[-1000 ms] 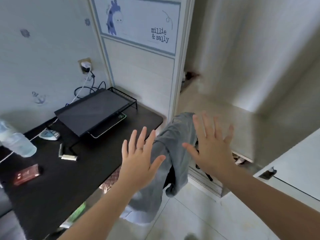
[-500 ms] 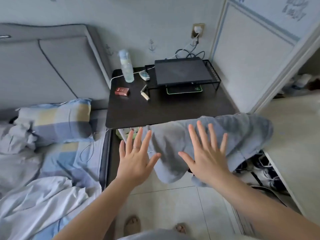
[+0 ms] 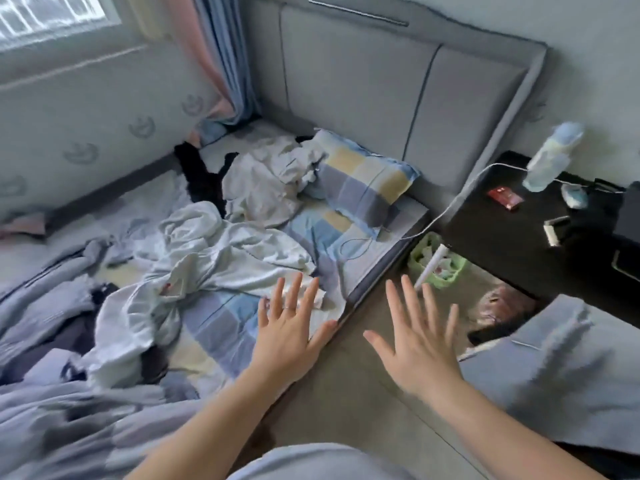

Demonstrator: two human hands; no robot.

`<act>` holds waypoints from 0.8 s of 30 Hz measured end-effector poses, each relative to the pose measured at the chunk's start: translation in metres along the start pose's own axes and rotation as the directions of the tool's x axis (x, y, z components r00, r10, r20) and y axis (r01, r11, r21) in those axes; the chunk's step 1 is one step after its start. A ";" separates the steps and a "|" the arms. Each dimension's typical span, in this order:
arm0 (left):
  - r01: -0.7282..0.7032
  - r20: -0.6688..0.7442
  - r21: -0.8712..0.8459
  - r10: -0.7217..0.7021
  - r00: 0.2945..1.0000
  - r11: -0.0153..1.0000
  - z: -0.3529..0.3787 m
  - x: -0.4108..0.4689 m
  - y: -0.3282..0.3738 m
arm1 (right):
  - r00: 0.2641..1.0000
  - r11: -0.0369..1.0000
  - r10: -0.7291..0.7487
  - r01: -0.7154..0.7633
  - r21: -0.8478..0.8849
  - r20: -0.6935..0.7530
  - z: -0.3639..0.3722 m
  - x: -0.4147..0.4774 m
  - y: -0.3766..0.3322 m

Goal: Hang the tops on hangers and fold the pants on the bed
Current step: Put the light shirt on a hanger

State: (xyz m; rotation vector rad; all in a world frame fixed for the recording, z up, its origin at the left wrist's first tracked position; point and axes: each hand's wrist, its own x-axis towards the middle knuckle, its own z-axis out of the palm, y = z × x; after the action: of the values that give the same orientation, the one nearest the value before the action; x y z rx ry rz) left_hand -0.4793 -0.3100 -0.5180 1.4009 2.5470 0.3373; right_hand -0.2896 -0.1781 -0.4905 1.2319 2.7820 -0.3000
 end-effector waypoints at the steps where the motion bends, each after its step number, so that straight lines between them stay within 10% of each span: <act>1: 0.033 0.008 0.000 -0.033 0.999 0.999 -0.002 -0.005 -0.026 | 1.000 1.000 -0.024 0.025 -0.009 0.016 0.007 0.008 -0.022; 12: 0.408 0.153 -0.070 -0.394 0.906 0.910 0.000 -0.051 -0.239 | 0.945 0.973 -0.161 0.201 -0.117 0.286 0.080 0.088 -0.206; 24: 0.608 0.331 -0.133 -0.544 0.772 0.783 0.096 0.022 -0.296 | 0.859 0.905 -0.224 0.358 -0.229 0.460 0.146 0.247 -0.221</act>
State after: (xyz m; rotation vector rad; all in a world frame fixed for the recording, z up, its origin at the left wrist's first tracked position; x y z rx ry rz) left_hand -0.6990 -0.4368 -0.7005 0.4780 2.4463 0.2878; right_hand -0.6192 -0.1753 -0.6395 0.5793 2.4954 -0.1234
